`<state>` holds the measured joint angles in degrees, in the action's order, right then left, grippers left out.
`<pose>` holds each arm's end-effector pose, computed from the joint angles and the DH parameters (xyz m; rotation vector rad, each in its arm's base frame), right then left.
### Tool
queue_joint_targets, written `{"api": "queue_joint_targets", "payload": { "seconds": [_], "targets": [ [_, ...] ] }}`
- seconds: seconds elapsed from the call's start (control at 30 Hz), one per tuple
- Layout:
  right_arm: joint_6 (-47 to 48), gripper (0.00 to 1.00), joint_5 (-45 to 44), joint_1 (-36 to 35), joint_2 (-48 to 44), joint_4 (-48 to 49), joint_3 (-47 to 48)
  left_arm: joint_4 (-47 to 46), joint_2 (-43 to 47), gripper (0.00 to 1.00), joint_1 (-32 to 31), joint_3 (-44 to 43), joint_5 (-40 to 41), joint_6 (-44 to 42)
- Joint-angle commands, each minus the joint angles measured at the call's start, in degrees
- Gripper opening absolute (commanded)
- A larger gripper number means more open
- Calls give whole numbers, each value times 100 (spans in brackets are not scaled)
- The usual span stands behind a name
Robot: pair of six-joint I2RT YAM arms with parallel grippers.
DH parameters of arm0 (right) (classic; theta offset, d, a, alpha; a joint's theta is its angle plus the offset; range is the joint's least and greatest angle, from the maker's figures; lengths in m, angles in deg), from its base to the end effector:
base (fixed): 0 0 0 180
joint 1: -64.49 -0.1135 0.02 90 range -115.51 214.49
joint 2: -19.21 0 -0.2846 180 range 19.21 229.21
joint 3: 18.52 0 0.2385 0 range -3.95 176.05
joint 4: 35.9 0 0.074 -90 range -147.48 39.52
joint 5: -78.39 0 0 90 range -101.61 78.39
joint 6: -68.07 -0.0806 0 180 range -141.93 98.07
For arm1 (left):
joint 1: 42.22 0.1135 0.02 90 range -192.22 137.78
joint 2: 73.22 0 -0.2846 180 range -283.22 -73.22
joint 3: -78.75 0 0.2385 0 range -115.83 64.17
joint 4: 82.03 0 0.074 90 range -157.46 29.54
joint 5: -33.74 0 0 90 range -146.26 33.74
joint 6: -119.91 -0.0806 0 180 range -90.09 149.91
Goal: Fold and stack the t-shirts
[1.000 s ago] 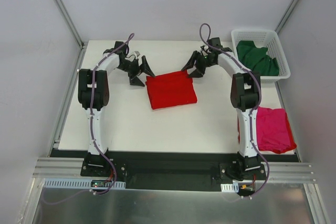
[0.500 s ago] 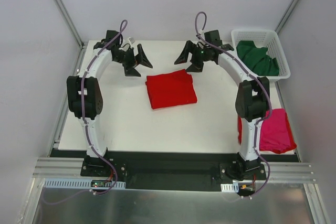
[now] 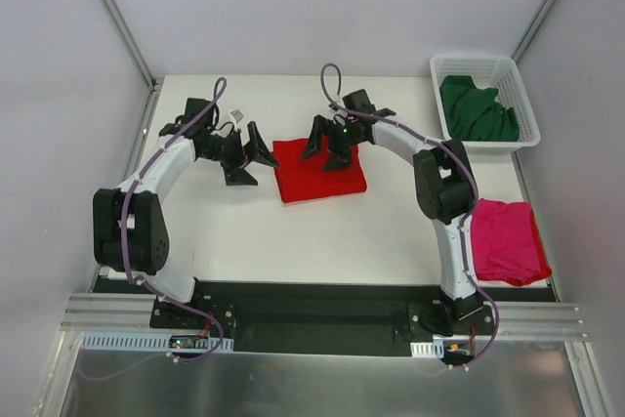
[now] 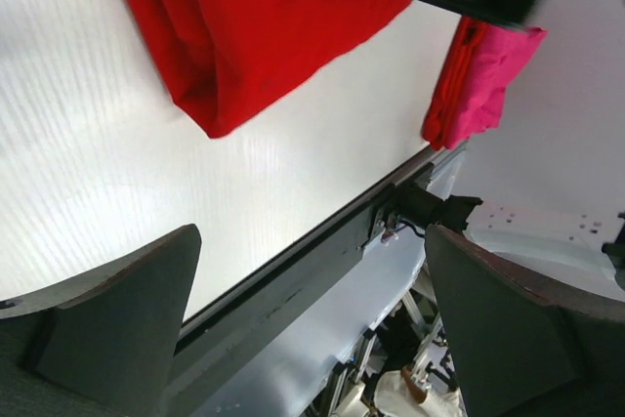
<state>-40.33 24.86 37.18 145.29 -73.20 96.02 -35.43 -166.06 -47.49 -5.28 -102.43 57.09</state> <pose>0.4335 0.2778 0.1913 -0.5013 2.4623 1.1208 0.3367 -0.0894 0.2544 -0.1501 2.5298 -1.2467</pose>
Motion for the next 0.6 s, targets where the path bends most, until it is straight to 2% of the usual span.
{"api": "queue_joint_targets", "payload": {
  "seconds": [0.0,0.1,0.27,0.4,0.57],
  "targets": [
    [231,96,97,-38,399,-21,-197,-452,906,99,-17,406,-252,332],
    [231,96,141,-3,365,-215,40,-443,1144,99,-17,511,-331,376],
    [223,96,202,15,198,-892,1463,-452,1303,99,-17,573,-375,428],
    [-409,96,475,-72,127,-278,1018,-452,1426,99,-17,713,-392,429],
    [-753,96,800,-450,189,495,157,-452,1672,99,-17,1099,-349,428]
  ]
}}
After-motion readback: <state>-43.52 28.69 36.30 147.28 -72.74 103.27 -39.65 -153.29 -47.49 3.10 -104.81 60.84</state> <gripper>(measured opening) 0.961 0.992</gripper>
